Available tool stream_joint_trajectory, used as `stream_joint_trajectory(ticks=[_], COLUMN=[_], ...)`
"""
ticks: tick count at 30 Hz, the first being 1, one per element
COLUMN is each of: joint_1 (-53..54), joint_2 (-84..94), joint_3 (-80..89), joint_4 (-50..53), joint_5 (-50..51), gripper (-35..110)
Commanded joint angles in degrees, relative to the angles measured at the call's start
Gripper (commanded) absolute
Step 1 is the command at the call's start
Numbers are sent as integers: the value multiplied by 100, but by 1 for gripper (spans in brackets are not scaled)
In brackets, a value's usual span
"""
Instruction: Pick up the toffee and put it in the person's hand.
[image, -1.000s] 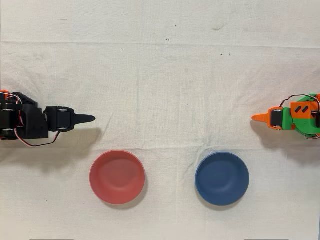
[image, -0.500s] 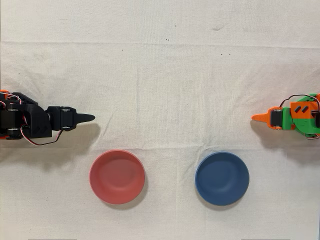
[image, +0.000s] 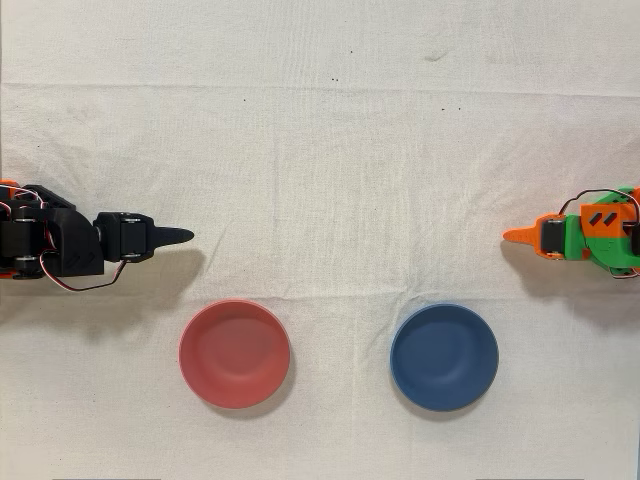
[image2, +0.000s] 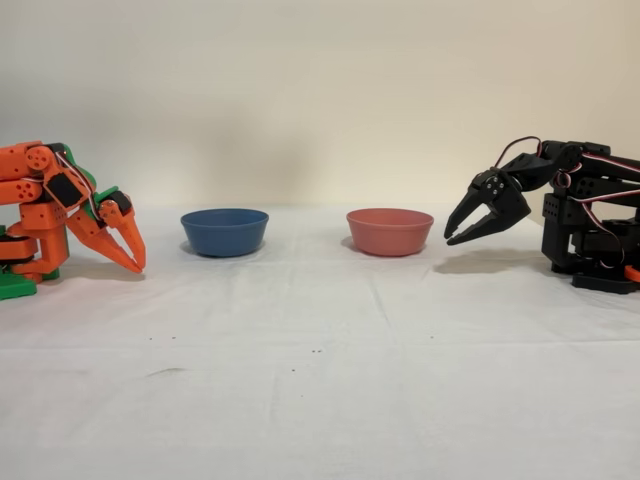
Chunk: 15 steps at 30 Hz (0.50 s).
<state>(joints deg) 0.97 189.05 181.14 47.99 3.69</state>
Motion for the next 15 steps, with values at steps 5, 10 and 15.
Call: stream_joint_trajectory(ticks=[5,10,15], joint_1=[70,70,70], joint_2=[396,396,396], joint_3=[299,299,299], joint_4=[132,404,536], joint_5=[-35,-9,-18], gripper=[0,0,0])
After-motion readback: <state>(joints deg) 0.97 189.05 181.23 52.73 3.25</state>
